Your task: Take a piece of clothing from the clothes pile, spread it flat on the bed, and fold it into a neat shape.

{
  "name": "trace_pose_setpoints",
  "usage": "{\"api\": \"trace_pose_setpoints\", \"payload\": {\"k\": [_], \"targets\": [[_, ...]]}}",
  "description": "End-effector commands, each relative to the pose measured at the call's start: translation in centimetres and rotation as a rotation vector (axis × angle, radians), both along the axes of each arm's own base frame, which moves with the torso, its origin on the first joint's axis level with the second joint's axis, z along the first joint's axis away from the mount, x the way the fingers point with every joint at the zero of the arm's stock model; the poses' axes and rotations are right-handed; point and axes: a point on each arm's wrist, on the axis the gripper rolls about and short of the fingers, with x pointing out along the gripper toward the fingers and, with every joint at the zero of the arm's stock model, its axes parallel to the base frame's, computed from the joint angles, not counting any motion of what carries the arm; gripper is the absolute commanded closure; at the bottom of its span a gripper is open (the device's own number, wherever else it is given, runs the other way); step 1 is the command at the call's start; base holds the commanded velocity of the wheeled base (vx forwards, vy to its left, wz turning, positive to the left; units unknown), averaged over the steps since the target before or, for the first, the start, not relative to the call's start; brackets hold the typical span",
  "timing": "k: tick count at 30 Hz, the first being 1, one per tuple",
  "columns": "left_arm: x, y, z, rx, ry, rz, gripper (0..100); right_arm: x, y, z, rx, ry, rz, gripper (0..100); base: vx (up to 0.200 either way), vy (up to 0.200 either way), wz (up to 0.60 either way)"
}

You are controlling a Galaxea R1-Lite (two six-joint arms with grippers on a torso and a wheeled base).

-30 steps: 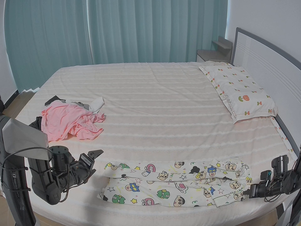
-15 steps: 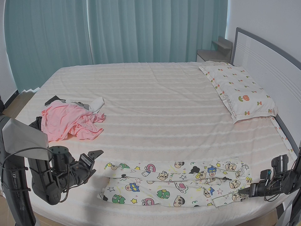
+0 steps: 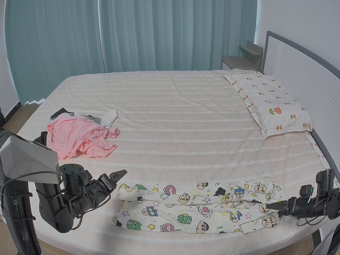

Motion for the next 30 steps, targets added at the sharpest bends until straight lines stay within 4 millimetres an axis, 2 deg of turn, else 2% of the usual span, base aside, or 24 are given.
{"api": "trace_pose_setpoints", "payload": {"k": [1, 5, 9, 13, 16, 21, 30], "targets": [[3.3, -1.4, 1.1, 0.144, 0.001, -0.095, 0, -1.4, -0.2, 0.2, 0.124, 0.024, 0.063, 0, 0.000, 0.000, 0.00], [4.6, -0.4, 2.2, 0.184, 0.041, -0.276, 0, -1.6, -0.6, -0.8, 0.123, 0.043, 0.113, 0, 0.000, 0.000, 0.00], [5.9, 0.8, 2.3, 0.241, 0.070, -0.397, 0, -2.0, -1.0, -2.1, 0.090, 0.073, 0.175, 0, 0.000, 0.000, 0.00], [6.9, 1.3, 1.0, 0.337, 0.104, -0.461, 0, -2.4, -1.3, -2.8, 0.072, 0.047, 0.244, 0, 0.000, 0.000, 0.00], [7.5, 1.9, 0.8, 0.381, 0.081, -0.474, 0, -2.6, -1.3, -3.0, 0.074, 0.049, 0.268, 0, 0.000, 0.000, 0.00], [8.2, 1.7, 1.0, 0.389, 0.092, -0.485, 0, -2.6, -1.3, -3.1, 0.074, 0.051, 0.271, 0, 0.000, 0.000, 0.00], [8.5, 0.7, -2.0, 0.423, 0.151, -0.553, 0, -2.6, -1.3, -3.1, 0.074, 0.052, 0.274, 0, 0.000, 0.000, 0.00]]}}
